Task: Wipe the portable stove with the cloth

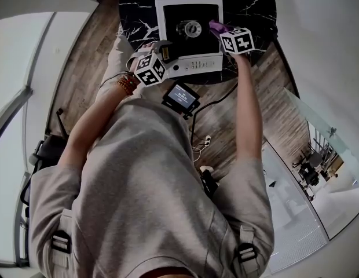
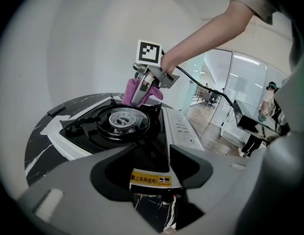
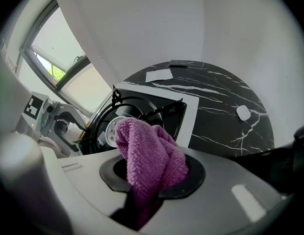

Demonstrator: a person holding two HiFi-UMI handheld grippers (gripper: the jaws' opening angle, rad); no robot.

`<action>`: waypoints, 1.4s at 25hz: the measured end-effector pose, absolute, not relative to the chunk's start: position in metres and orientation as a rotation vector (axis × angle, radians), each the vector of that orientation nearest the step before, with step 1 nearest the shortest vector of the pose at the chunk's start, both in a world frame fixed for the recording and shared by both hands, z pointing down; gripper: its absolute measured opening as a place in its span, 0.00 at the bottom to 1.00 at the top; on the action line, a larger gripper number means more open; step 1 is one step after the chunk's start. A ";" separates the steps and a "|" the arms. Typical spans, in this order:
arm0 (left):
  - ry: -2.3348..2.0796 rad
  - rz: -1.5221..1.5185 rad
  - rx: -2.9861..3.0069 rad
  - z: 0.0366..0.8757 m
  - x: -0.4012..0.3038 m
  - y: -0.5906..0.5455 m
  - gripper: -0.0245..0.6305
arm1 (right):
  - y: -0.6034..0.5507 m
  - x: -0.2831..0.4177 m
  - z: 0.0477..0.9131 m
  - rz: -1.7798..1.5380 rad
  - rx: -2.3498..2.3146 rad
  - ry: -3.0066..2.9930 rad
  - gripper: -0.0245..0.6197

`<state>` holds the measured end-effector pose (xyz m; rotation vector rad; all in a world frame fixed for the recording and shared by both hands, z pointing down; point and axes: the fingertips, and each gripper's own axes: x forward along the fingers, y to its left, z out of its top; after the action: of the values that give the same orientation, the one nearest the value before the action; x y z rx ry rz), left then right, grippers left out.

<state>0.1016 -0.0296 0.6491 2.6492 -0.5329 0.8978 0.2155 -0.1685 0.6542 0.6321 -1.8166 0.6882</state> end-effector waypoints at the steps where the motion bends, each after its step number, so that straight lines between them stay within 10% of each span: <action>1: -0.532 0.897 2.651 0.649 0.101 -0.029 0.38 | -0.168 0.215 0.654 0.691 0.631 -1.815 0.23; 35: -0.491 0.855 2.675 0.645 0.103 -0.027 0.37 | -0.183 0.215 0.650 0.741 0.720 -1.806 0.24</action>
<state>0.1029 -0.0271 0.6454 2.6745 -0.4908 0.8549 0.2154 -0.1826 0.6503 0.7204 -1.8057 0.7411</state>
